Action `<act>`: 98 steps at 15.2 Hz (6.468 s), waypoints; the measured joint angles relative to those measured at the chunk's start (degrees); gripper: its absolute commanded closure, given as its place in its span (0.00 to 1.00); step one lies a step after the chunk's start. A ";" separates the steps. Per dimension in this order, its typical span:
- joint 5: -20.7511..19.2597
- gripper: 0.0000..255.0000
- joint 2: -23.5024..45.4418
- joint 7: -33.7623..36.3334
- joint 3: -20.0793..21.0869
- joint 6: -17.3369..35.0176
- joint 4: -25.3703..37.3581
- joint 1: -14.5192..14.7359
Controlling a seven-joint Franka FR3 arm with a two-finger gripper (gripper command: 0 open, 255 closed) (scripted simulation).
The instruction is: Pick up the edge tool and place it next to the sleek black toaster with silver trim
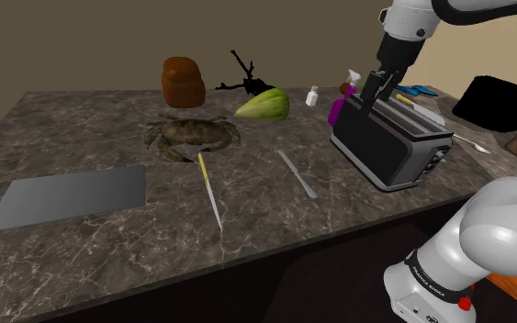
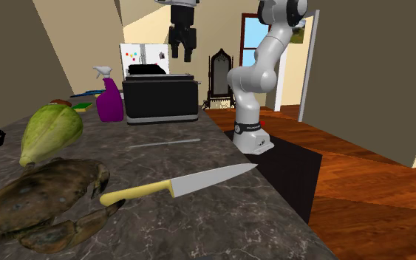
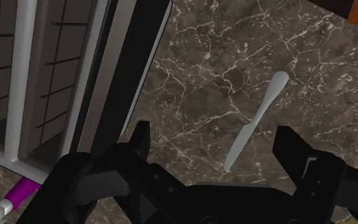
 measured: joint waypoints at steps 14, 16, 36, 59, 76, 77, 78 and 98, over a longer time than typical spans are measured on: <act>7.76 0.00 14.11 15.88 10.34 13.11 0.29 3.24; 8.35 0.00 18.13 18.77 12.29 15.87 1.58 3.54; -0.61 0.00 58.15 46.22 21.92 28.76 28.36 9.63; -2.86 1.00 62.56 48.05 21.10 33.72 27.87 10.62; 0.02 1.00 57.61 46.31 22.23 24.61 32.21 9.83; 0.15 1.00 57.41 46.19 22.26 23.99 32.65 9.78; 0.24 1.00 57.32 46.12 22.29 23.14 33.44 9.79; 1.91 1.00 54.49 44.97 22.87 8.56 45.49 9.74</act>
